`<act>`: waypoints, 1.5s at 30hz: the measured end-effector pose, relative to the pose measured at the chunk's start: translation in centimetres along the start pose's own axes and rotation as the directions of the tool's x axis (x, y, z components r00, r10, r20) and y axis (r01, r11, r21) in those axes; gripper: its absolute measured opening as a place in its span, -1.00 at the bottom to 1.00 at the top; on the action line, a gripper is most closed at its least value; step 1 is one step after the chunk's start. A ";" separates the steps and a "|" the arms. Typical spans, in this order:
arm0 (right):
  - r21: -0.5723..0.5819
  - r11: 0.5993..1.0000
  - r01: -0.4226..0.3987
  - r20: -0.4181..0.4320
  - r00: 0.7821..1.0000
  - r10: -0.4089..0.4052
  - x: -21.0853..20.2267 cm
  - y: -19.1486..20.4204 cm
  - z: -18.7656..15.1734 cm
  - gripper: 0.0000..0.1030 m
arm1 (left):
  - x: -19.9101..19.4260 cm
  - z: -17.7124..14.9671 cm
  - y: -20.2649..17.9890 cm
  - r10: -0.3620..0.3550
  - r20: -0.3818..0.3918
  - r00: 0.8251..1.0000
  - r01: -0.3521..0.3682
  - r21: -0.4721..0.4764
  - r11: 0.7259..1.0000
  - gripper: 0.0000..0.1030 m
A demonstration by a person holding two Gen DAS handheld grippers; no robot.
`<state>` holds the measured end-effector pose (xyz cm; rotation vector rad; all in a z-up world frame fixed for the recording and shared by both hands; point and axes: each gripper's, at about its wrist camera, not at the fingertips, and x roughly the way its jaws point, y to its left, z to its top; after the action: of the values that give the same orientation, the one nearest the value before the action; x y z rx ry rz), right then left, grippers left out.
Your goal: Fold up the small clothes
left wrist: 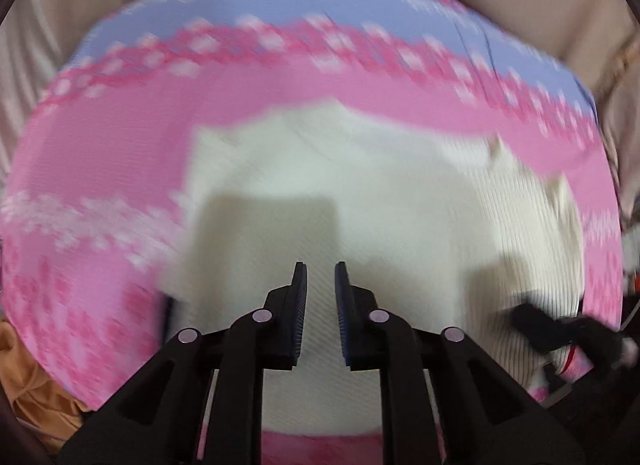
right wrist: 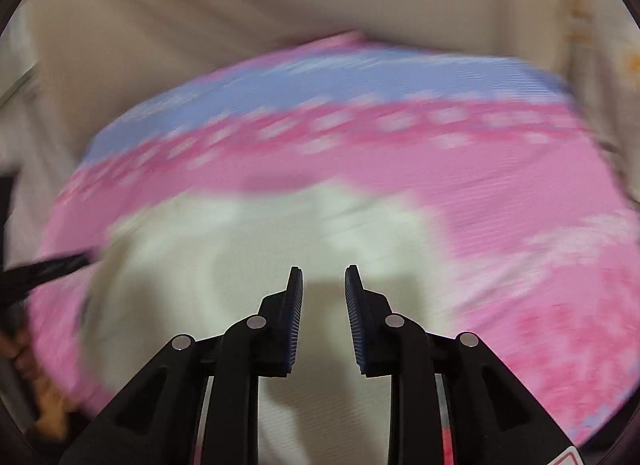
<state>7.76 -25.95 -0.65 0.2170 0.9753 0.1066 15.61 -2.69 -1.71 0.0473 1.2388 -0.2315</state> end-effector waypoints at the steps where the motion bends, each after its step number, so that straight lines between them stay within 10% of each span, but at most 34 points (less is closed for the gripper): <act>1: -0.041 0.998 -0.057 -0.056 0.997 0.054 1.6 1.8 -0.9 -0.62 | 1.0 -0.6 -0.4 0.018 -0.021 1.000 -0.018 0.019 1.000 -0.71; 5: -0.092 0.996 -0.011 -0.156 0.988 -0.004 5.0 2.4 -3.2 -0.76 | 2.3 -2.2 3.0 0.099 -0.047 0.994 -0.099 -0.006 0.995 -0.71; 13: 0.288 0.930 0.231 -0.120 0.972 -0.204 -1.9 -13.5 -5.6 -1.00 | 0.7 -3.5 7.3 0.118 -0.041 0.992 -0.121 -0.090 0.989 -0.67; 20: 0.052 0.985 0.165 -0.126 0.979 -0.158 0.9 -5.4 -4.8 -0.94 | 1.4 -3.1 4.3 0.128 -0.053 0.990 -0.130 -0.043 0.991 -0.56; 22: 0.068 0.973 0.219 -0.198 0.959 -0.202 2.6 -6.3 -6.5 -1.00 | 0.8 -3.5 4.9 0.119 -0.047 0.992 -0.121 -0.052 0.991 -0.56; 28: 0.035 0.995 0.095 -0.119 0.989 -0.091 -1.0 -2.1 -5.9 -0.96 | 0.8 -4.5 5.3 0.114 -0.069 0.991 -0.119 -0.087 0.989 -0.56; 33: -0.077 0.992 0.099 -0.251 0.961 -0.116 5.1 2.2 -7.1 -1.00 | 0.3 -5.0 5.1 0.108 -0.071 0.992 -0.114 -0.085 0.990 -0.56; 40: -0.071 0.996 0.052 -0.140 0.988 -0.061 1.6 4.9 -3.4 -0.98 | 0.2 -5.9 5.2 0.097 -0.085 0.992 -0.104 -0.086 0.991 -0.56; 45: -0.127 0.990 0.067 -0.225 0.970 -0.094 7.4 5.9 -3.4 -1.00 | -0.2 -6.0 5.3 0.099 -0.078 0.992 -0.105 -0.083 0.991 -0.56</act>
<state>9.08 -18.36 -7.15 0.0558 1.2043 0.1163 11.04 3.44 -3.97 0.0443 1.3151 -0.0877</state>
